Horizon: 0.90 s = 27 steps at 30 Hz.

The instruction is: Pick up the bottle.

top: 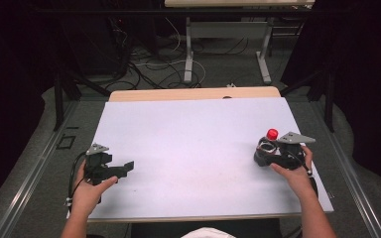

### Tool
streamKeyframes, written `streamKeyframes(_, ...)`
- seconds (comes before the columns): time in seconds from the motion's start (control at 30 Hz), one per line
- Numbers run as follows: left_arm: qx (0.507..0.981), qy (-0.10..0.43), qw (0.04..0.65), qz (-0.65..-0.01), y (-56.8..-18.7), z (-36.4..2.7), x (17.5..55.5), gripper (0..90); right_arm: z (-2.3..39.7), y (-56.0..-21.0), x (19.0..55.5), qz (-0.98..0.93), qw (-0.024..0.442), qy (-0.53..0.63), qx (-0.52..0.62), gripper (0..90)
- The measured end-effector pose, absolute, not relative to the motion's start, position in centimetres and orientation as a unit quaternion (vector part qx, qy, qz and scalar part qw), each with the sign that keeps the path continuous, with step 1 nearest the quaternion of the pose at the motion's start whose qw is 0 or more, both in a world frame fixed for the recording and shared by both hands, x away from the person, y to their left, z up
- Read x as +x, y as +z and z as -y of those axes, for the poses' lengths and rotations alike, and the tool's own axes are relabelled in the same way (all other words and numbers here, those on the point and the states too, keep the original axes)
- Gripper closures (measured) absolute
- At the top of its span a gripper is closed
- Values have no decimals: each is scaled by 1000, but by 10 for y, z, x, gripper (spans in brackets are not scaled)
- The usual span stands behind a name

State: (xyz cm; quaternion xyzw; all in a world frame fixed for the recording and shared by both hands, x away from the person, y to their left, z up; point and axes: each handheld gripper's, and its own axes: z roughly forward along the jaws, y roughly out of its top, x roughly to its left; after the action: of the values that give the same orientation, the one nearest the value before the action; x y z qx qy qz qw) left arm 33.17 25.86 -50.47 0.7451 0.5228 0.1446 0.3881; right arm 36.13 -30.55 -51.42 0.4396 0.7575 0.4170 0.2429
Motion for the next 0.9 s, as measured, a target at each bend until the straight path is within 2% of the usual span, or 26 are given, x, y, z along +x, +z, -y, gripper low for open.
streamKeyframes(0.43, 741, 152, 392, -523, -503, -259, 331, 73, 284, -499, 362, -775, 233, 414, 416, 293)
streamKeyframes(0.9, 744, 151, 388, -522, -504, -258, 332, 75, 234, -478, 367, -795, 201, 436, 372, 293)
